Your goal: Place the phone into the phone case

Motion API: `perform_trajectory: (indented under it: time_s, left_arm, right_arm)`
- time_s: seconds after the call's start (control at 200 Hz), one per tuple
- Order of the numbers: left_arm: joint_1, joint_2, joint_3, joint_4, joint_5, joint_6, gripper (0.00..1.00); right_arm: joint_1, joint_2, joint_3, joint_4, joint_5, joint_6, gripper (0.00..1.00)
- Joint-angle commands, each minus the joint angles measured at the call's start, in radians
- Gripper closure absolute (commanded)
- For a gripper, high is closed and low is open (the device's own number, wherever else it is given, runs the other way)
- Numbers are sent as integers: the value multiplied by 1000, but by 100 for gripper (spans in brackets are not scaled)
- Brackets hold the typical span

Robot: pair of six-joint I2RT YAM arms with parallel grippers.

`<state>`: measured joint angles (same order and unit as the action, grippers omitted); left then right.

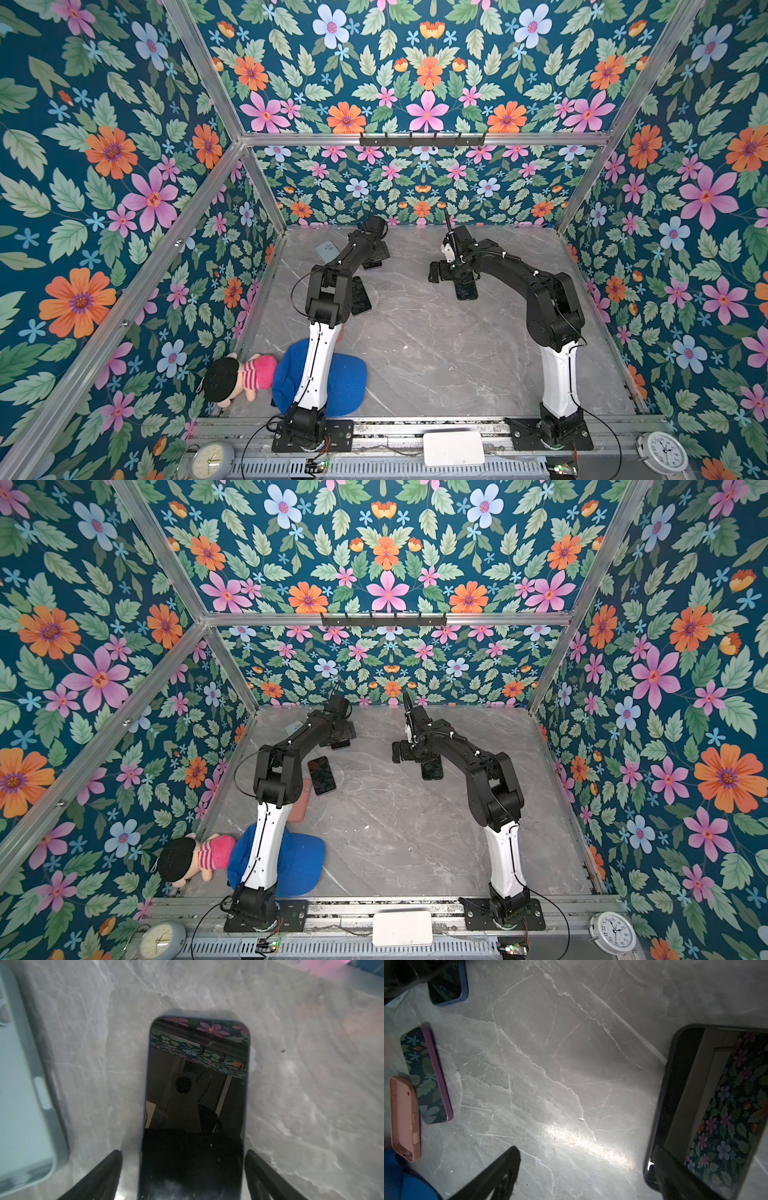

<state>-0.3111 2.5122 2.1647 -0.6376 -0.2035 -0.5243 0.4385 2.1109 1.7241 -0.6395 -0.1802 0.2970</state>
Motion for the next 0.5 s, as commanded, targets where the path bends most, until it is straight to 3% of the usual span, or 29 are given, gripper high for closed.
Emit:
perform_trajectory:
  time_s: [0.0, 0.495]
  left_arm:
    - [1, 27, 23, -51, 4, -11, 9]
    - [-10, 18, 27, -81, 7, -14, 29]
  right_arm:
    - [2, -1, 4, 9, -9, 11, 1]
    - [1, -1, 12, 8, -2, 24, 1]
